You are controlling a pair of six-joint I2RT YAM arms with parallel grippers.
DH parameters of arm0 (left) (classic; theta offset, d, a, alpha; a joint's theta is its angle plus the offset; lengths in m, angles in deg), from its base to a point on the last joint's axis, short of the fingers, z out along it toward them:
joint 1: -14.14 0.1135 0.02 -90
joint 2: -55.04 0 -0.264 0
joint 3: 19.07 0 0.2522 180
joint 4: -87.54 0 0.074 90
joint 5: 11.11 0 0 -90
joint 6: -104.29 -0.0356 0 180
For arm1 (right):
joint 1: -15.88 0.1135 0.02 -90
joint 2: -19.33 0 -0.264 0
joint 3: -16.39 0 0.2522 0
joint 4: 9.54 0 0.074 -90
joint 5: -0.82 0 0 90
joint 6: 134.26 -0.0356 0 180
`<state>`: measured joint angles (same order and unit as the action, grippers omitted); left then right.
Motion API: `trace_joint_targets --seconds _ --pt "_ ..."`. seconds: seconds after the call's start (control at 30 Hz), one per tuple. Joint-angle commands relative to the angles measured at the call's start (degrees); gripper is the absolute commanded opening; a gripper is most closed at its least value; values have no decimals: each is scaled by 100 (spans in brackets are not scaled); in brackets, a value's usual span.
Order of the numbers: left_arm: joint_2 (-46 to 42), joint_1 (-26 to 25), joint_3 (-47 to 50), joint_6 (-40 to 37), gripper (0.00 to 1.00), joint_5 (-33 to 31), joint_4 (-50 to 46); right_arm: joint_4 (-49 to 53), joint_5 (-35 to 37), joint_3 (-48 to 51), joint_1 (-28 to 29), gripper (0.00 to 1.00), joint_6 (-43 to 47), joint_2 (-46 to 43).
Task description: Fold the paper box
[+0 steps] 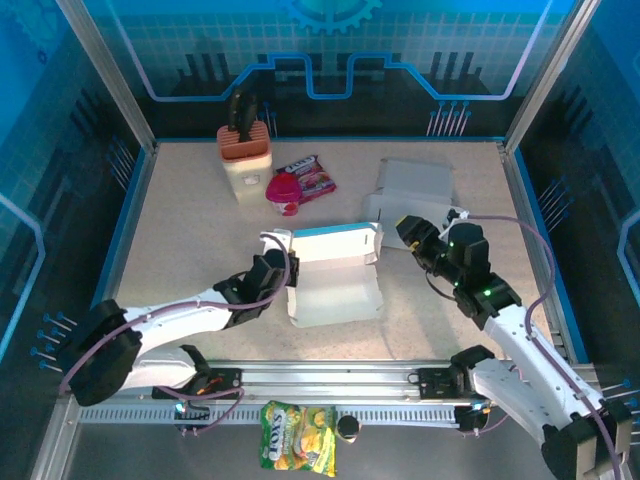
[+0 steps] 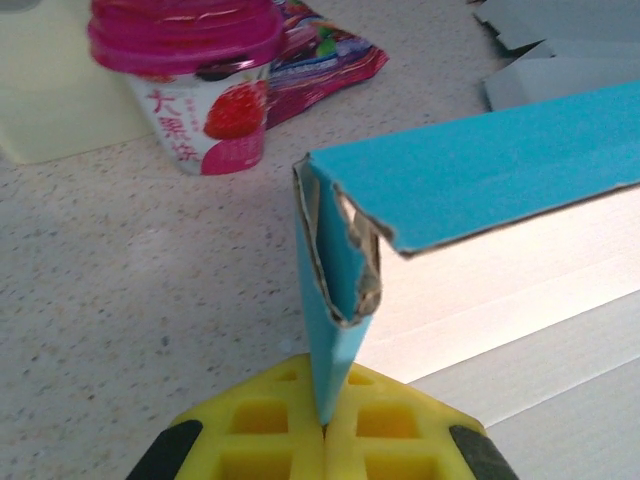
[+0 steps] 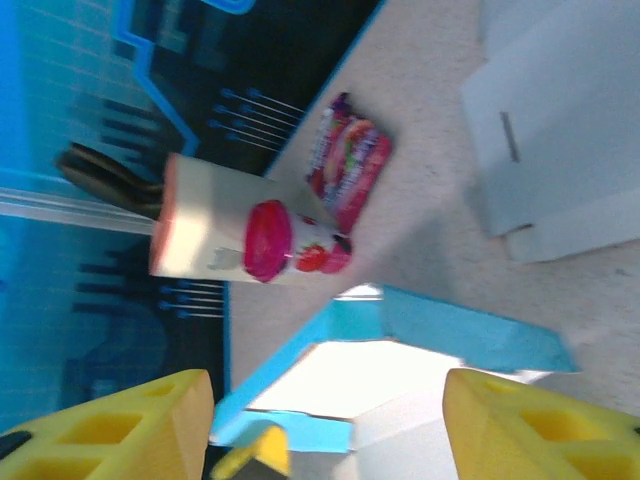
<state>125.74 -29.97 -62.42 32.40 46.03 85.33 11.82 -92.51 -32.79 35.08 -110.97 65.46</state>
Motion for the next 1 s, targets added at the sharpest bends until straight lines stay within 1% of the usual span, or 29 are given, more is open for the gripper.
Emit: trace_joint_targets --seconds 0.0,0.07,0.1,0.2,0.27,0.33,0.5,0.57,0.63,0.77,0.97 --pt "-212 243 137 118 0 513 -490 637 -802 -281 -231 62 1140 307" --pt "-245 364 128 117 0 731 -574 588 -995 -311 -318 66 1564 665" --pt "-262 422 136 117 0 847 -580 600 -1047 -321 -364 66 1686 815" --pt "-373 697 251 212 0 1376 -435 14 -1528 -102 -489 50 2129 1046" --pt "-500 920 345 259 0 1816 -278 -236 -1831 -57 -572 45 2520 1119" --pt "-628 1121 399 274 0 2233 -127 -107 -1882 -137 -634 40 2872 1189" --pt "-871 1734 499 396 0 3500 368 -555 -2564 -227 -759 41 3279 1469" --pt "-898 2001 491 435 0 4137 545 -748 -2851 -290 -762 41 3394 1554" --pt "-886 2160 454 462 0 4523 587 -841 -3063 -379 -761 43 3495 1549" --pt "-861 2342 353 426 0 4894 499 -913 -3361 -516 -757 50 3727 1469" --pt "-832 2503 176 312 0 5195 223 -618 -3458 -746 -764 52 4231 1529"
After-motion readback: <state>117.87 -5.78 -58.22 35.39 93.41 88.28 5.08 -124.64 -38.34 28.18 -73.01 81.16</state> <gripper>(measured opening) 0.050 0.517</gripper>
